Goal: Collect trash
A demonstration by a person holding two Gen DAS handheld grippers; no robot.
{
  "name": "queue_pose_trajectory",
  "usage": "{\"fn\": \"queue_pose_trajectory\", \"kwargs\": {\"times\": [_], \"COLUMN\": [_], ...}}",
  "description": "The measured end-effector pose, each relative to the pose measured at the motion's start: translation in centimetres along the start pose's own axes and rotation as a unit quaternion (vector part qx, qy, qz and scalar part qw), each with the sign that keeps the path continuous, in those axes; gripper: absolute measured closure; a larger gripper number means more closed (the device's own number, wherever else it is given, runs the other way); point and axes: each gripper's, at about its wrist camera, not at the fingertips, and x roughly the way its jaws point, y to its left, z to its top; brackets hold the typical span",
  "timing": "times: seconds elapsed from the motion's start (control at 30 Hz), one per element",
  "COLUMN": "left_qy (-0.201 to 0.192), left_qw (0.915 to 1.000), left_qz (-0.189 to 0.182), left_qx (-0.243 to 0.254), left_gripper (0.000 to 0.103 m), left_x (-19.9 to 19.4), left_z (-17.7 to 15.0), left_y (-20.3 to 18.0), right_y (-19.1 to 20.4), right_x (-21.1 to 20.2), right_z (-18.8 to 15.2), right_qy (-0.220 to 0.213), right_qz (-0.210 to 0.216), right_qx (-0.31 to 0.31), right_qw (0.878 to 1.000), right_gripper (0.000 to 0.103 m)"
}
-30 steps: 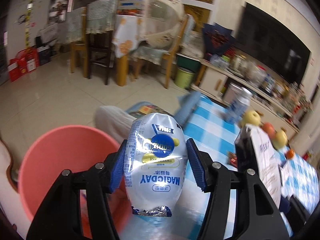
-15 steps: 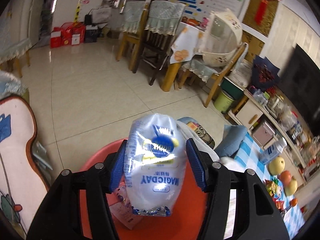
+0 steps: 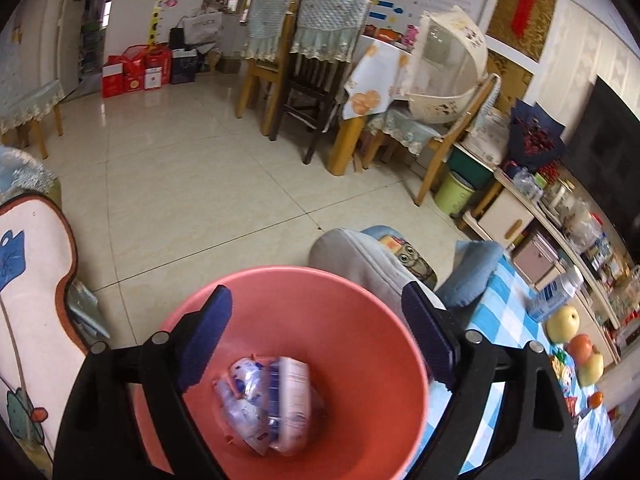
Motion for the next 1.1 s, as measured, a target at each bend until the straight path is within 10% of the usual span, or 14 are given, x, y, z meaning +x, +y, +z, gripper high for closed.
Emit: {"fn": "queue_pose_trajectory", "kwargs": {"times": [0.63,1.1], "left_qy": [0.006,0.014], "left_qw": [0.9870,0.9593], "left_qz": [-0.099,-0.150], "left_qx": [0.126,0.239], "left_gripper": [0.015,0.015], "left_x": [-0.4,-0.5], "left_z": [-4.4,-9.2], "left_y": [-8.8,-15.8], "right_y": [-4.4,-8.3], "right_x": [-6.7,-12.8], "right_z": [-3.3,-4.6], "right_qy": [-0.016,-0.052], "right_qz": [-0.053,-0.084], "right_qx": [0.008,0.012], "right_qw": [0.998,0.995], "right_gripper": [0.014,0.014]}}
